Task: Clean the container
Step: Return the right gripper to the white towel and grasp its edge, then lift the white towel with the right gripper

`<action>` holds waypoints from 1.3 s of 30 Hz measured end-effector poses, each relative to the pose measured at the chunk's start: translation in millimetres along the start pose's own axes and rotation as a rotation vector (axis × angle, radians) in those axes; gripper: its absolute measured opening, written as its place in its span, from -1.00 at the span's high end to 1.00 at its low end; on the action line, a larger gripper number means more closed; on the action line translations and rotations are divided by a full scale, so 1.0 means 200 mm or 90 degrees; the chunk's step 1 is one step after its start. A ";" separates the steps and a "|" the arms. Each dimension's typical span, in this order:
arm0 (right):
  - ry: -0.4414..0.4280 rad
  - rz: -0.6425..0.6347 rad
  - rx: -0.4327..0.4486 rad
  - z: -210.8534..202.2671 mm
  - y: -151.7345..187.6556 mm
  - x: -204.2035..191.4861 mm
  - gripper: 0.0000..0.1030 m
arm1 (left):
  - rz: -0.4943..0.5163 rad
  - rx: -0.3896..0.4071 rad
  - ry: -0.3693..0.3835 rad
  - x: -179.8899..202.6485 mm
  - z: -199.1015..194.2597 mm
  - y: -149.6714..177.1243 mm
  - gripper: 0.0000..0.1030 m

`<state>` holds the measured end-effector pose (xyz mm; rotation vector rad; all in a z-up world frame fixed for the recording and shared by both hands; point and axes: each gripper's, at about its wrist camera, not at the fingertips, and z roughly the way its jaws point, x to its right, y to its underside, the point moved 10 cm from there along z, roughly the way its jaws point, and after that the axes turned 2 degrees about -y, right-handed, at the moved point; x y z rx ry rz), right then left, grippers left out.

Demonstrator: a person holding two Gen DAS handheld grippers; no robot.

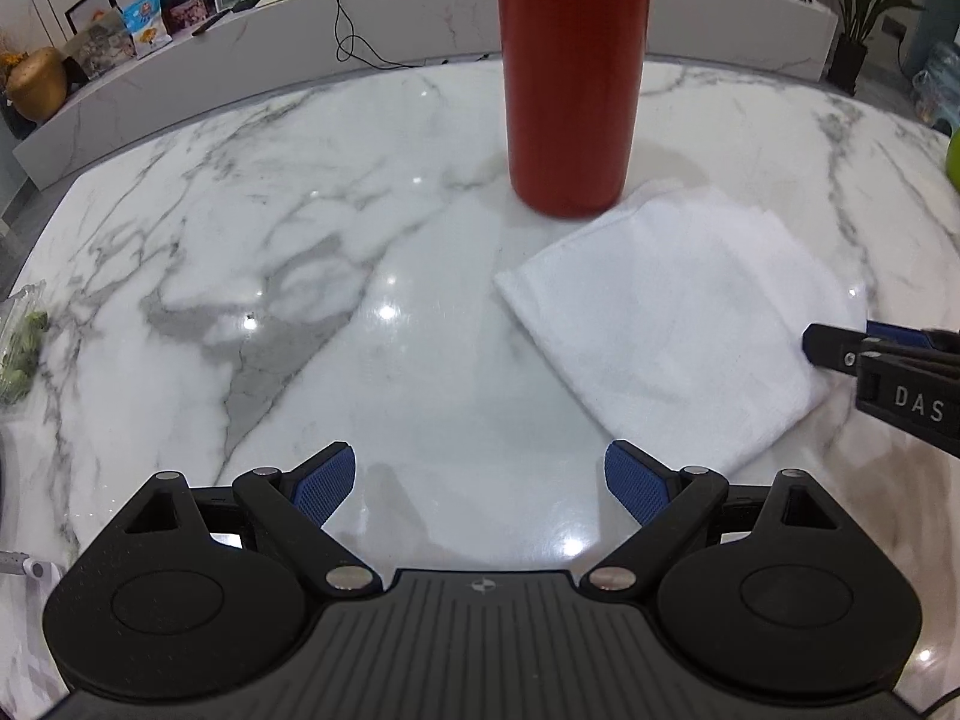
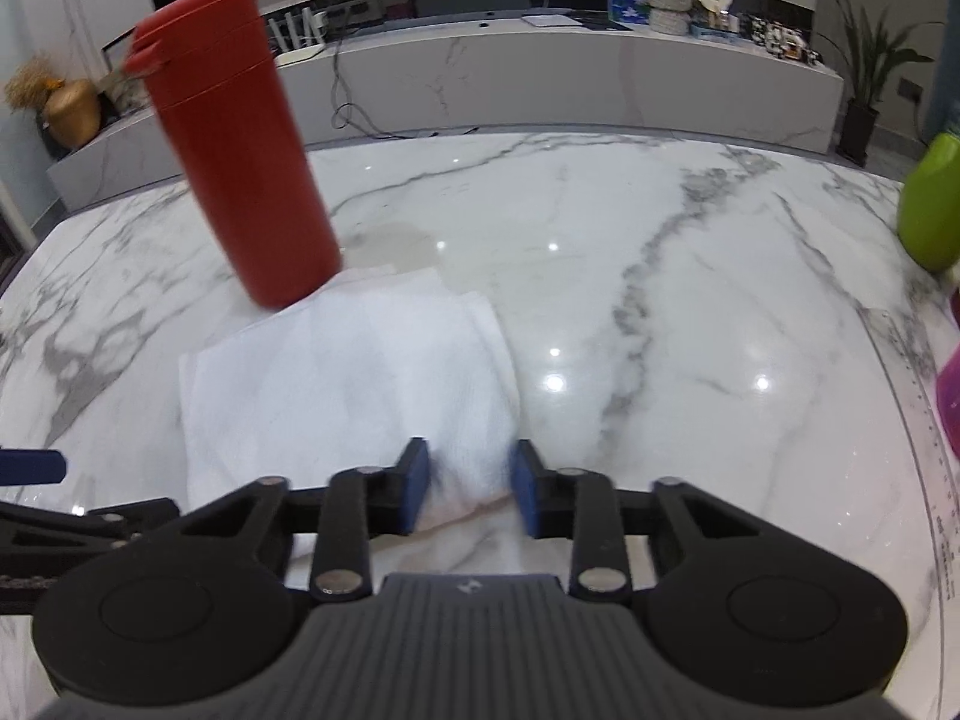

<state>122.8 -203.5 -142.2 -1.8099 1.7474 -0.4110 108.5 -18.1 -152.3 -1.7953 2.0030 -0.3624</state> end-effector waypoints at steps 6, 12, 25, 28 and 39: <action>-0.023 0.015 0.008 -0.03 -0.03 -0.01 0.73 | -0.006 -0.001 0.003 0.00 0.01 0.01 -0.79; -0.097 -0.022 0.067 -0.13 -0.11 -0.16 0.73 | -0.017 -0.003 0.012 0.00 0.02 0.01 -0.79; -0.243 0.000 0.017 -0.09 -0.06 -0.35 0.73 | -0.084 -0.009 0.037 -0.16 -0.03 0.01 -0.77; -0.244 -0.022 -0.004 -0.06 -0.02 -0.38 0.73 | -0.114 0.017 0.000 -0.27 -0.08 -0.03 -0.77; -0.244 -0.096 -0.050 -0.03 0.07 -0.46 0.63 | -0.138 0.040 0.007 -0.32 -0.14 -0.07 -0.77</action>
